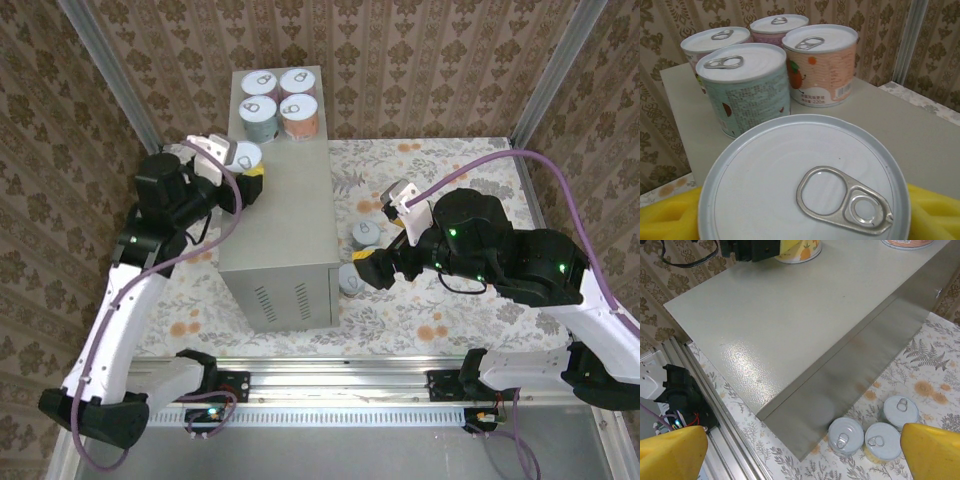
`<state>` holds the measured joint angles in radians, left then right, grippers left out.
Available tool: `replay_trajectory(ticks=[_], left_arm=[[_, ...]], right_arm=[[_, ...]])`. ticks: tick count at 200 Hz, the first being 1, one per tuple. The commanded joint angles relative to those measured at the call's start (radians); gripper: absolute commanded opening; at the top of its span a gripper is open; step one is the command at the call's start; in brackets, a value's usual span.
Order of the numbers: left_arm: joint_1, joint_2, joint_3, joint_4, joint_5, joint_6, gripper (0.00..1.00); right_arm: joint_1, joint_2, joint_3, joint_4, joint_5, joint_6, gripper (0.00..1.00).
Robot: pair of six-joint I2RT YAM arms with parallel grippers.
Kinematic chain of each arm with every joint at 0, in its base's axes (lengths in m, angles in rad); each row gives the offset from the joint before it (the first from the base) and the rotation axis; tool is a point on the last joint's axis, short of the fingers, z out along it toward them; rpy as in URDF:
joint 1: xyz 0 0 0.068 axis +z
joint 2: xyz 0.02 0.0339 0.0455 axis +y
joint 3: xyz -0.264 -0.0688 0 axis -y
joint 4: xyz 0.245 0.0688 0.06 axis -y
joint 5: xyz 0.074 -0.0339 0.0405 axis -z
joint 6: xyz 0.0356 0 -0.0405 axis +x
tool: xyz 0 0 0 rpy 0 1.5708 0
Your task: Place and organize the canned foods onto the counter
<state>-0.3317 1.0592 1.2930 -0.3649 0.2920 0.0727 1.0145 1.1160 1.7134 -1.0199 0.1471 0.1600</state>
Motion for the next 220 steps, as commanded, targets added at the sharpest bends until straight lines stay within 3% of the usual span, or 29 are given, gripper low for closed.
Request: replay_trajectory(ticks=[1,109,178,220], left_arm=[[0.008,0.025,0.061,0.069,0.073,-0.022,0.7],[0.008,0.138,0.116,0.091,0.082,-0.013,0.71],[0.008,0.098,0.09,0.082,0.07,-0.018,0.88],[0.01,-0.003,-0.005,0.082,0.05,-0.042,0.89]], right_arm=[[-0.003,-0.014,-0.006,0.016,0.021,-0.004,1.0],[-0.003,-0.047,-0.034,0.026,0.031,0.012,1.0],[-0.002,-0.035,-0.007,0.014,0.029,0.004,1.0],[-0.002,-0.009,0.013,0.006,0.023,0.006,1.0]])
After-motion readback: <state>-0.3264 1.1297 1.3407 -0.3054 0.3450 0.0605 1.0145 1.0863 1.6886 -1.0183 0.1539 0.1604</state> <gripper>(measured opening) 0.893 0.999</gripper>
